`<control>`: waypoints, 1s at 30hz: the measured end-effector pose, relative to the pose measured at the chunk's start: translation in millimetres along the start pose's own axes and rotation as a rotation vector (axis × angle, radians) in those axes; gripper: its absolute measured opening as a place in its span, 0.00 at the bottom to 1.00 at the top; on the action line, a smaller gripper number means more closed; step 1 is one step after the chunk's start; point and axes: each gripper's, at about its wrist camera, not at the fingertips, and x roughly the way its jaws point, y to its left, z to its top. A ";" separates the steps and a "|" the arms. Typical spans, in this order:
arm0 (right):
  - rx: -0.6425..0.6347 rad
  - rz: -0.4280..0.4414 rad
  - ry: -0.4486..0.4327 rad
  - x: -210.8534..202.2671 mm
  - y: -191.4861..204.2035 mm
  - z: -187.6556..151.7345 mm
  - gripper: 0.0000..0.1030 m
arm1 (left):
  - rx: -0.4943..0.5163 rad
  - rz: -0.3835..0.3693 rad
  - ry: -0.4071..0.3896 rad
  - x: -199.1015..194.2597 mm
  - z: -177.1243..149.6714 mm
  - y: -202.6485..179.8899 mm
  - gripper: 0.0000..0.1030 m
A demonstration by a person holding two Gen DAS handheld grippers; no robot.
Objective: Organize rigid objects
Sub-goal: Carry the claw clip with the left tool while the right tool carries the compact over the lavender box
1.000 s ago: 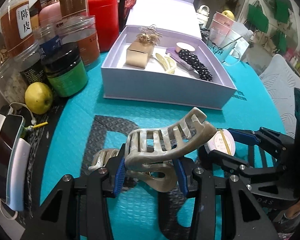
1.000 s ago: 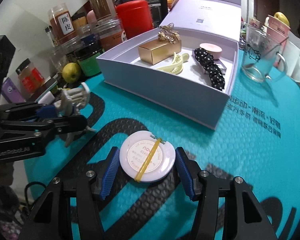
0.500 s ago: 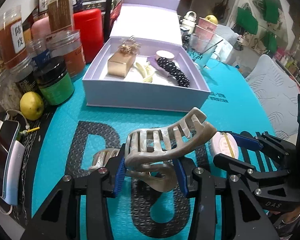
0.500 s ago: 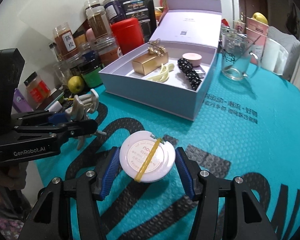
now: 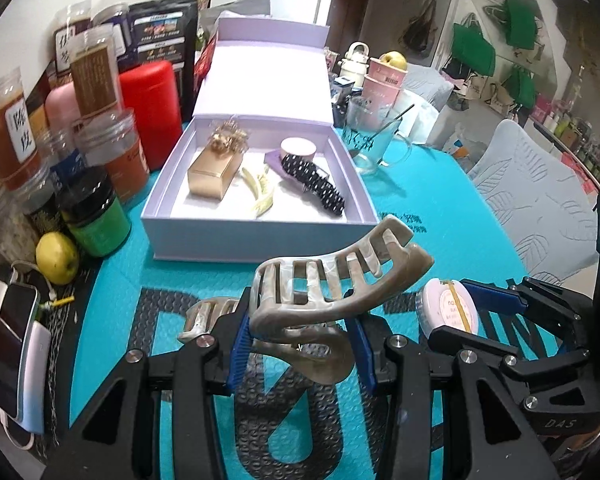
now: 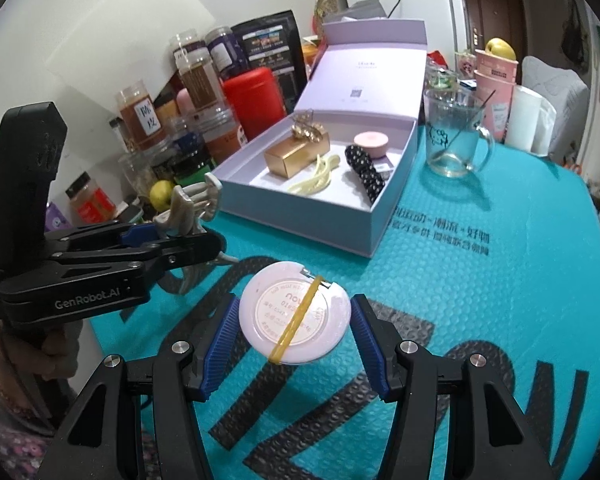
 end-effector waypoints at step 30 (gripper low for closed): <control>-0.122 0.042 -0.094 2.3 -20.4 110.8 0.55 | 0.059 0.010 -0.117 10.6 104.1 1.5 0.42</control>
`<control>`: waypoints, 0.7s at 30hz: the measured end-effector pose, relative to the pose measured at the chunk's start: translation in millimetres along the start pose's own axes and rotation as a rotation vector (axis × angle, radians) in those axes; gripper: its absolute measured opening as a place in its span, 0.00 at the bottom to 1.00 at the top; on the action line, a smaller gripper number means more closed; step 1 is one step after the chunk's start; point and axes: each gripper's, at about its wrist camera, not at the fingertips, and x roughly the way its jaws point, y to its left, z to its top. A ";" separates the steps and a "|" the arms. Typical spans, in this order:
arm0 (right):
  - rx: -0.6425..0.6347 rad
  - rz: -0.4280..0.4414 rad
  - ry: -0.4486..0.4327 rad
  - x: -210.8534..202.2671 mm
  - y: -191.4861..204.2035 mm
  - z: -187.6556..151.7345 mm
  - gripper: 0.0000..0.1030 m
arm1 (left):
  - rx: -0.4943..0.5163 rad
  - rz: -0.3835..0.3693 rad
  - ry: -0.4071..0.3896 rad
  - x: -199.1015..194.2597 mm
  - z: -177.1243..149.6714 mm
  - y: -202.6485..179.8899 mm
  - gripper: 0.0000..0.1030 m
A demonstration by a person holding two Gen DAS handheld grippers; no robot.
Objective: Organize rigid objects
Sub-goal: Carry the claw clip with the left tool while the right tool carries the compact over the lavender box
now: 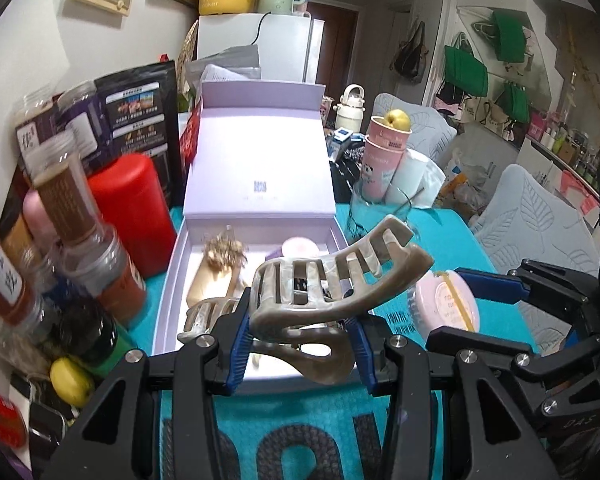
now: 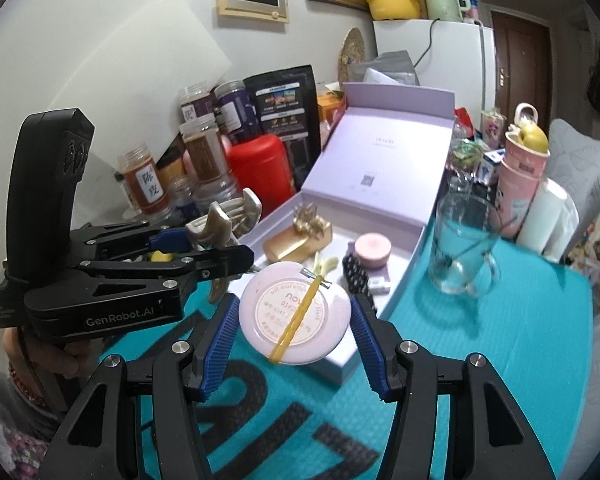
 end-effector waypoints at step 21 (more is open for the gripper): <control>-0.055 -0.032 -0.035 56.3 -47.5 69.6 0.55 | 0.044 0.003 0.011 62.3 68.8 19.9 0.42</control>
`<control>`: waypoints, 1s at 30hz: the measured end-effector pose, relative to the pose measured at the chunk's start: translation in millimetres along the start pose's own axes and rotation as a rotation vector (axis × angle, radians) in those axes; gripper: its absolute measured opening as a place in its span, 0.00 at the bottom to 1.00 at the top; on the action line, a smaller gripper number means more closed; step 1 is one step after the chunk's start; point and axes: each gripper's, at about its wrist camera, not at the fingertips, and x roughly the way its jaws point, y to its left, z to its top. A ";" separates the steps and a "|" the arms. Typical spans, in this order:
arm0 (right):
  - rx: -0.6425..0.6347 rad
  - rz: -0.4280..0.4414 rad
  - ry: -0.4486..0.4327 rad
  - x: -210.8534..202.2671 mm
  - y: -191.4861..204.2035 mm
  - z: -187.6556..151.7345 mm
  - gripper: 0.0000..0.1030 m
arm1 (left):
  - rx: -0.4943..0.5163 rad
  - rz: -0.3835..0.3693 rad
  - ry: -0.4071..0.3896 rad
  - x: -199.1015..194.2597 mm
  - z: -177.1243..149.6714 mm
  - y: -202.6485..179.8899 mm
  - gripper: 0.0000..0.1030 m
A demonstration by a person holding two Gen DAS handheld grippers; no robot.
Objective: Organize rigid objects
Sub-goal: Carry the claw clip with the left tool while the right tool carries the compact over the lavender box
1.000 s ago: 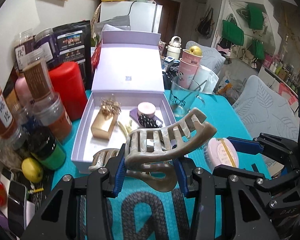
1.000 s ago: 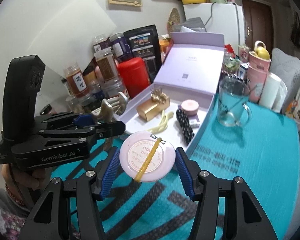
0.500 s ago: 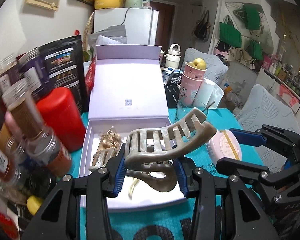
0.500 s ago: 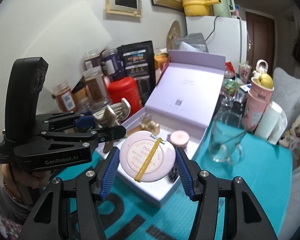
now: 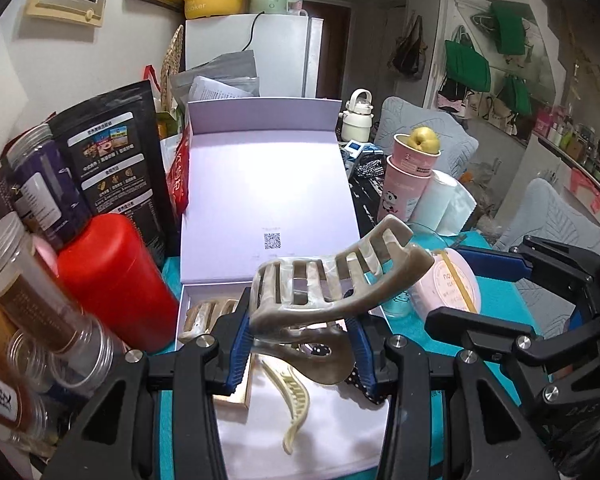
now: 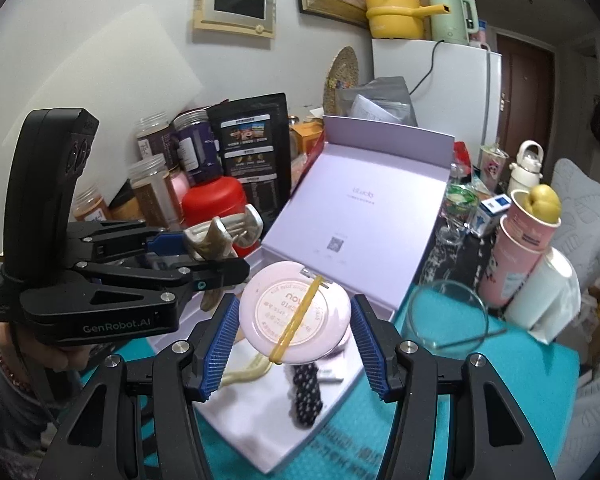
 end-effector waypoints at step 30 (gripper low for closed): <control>0.012 0.074 0.161 98.7 -18.9 -28.0 0.55 | 0.037 0.075 0.143 74.6 -25.6 17.2 0.42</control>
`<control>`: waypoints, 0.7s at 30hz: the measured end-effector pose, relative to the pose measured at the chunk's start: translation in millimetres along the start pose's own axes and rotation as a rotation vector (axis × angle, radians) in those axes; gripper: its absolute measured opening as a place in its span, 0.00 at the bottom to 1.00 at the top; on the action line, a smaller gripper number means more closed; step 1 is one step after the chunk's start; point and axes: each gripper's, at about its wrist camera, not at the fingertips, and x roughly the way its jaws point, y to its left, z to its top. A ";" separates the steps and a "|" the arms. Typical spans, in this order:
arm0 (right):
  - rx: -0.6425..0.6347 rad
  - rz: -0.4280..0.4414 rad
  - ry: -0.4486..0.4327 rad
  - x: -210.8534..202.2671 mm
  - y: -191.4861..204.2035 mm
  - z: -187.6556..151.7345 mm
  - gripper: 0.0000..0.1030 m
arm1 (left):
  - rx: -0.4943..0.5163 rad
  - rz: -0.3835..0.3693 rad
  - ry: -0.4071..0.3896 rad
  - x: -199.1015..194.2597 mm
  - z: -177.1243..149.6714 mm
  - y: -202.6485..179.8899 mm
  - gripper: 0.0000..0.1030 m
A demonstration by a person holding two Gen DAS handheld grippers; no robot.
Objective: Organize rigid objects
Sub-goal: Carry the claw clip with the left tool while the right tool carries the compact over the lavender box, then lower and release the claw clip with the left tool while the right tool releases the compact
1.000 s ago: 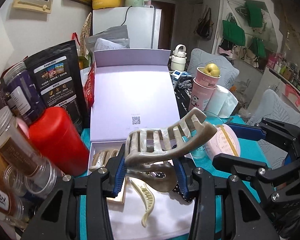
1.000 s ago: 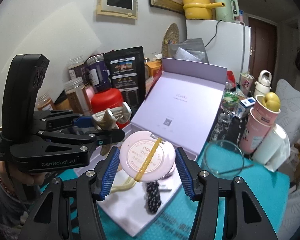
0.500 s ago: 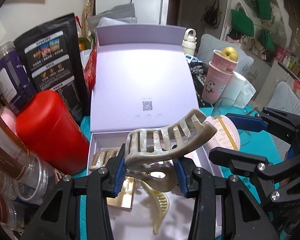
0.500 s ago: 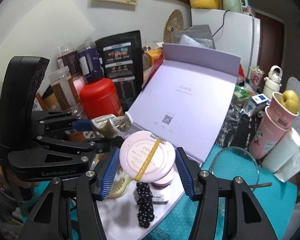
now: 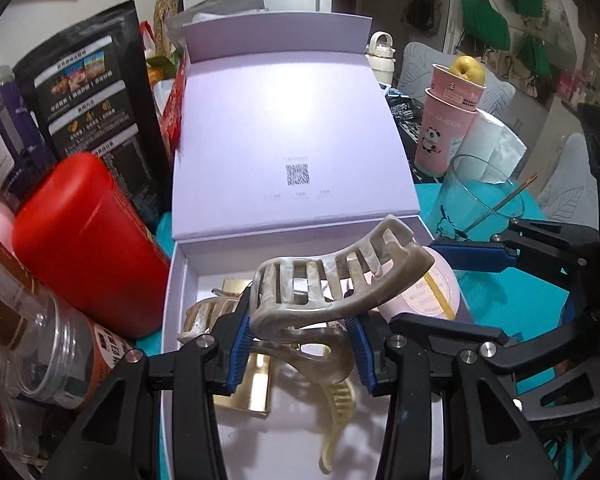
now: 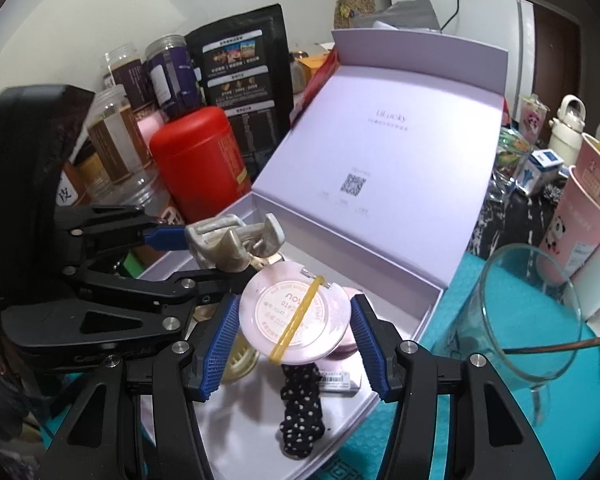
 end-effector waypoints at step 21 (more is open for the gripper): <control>-0.026 -0.031 0.069 19.8 2.3 -22.7 0.55 | 0.024 0.067 0.040 9.4 -35.5 -7.3 0.42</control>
